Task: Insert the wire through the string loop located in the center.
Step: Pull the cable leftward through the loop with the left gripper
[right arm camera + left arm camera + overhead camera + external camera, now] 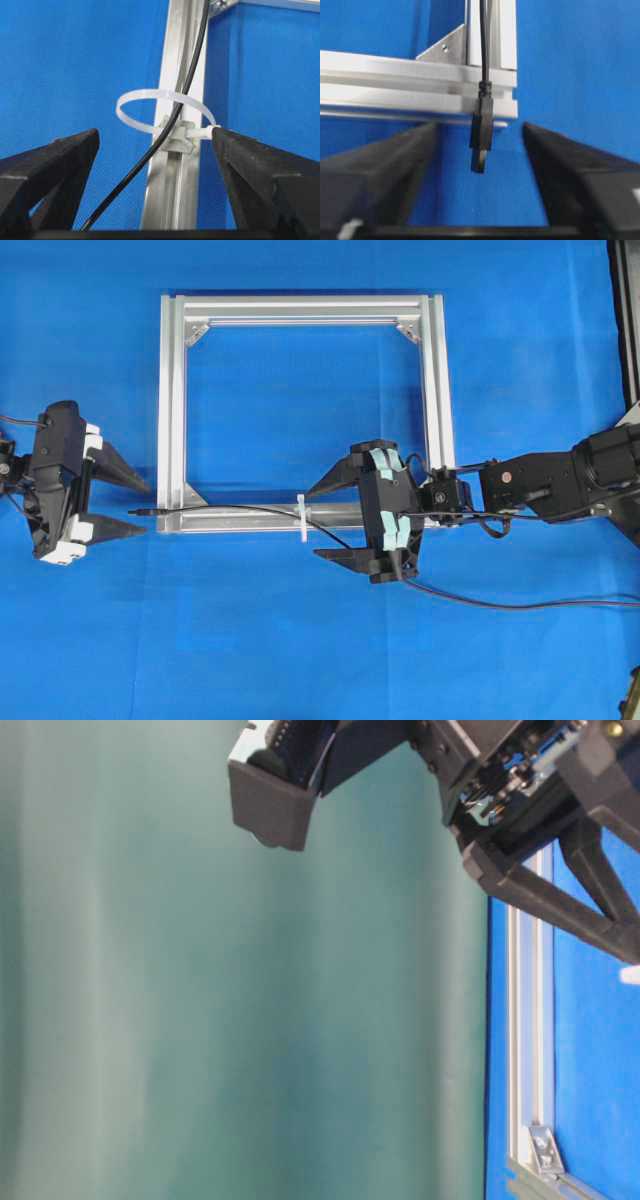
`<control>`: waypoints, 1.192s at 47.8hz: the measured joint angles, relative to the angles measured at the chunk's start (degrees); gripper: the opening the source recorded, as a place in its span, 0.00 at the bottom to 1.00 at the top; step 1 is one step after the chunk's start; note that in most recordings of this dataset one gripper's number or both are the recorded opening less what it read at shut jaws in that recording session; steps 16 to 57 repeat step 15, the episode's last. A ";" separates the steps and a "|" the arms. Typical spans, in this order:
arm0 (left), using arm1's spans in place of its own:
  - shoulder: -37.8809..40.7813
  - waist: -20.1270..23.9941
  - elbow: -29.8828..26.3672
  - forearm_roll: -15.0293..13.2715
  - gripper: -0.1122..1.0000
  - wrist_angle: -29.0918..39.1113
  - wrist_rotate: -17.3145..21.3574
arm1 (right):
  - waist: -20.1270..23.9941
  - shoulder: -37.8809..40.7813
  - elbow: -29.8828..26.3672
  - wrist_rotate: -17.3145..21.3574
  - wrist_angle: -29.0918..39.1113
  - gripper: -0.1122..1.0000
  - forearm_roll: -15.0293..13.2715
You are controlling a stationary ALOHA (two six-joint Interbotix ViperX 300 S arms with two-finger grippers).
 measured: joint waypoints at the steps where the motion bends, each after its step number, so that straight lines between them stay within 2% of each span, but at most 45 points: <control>1: 0.00 0.00 0.00 -0.09 0.83 0.18 0.18 | 0.00 0.00 0.00 0.00 0.00 0.91 0.09; 3: 0.00 0.00 0.00 0.00 0.90 0.44 0.35 | 0.00 0.00 0.00 0.00 0.00 0.91 0.09; 5: 0.00 0.00 0.00 0.00 0.92 0.62 0.35 | 0.00 0.00 0.00 0.00 0.00 0.91 0.00; 15: -0.26 0.62 0.00 -0.09 0.90 0.97 0.26 | 0.00 -0.35 0.00 0.00 2.02 0.91 0.00; 57: -0.26 0.62 0.00 -0.09 0.90 0.97 0.26 | 0.00 -0.35 0.00 0.00 2.02 0.91 0.00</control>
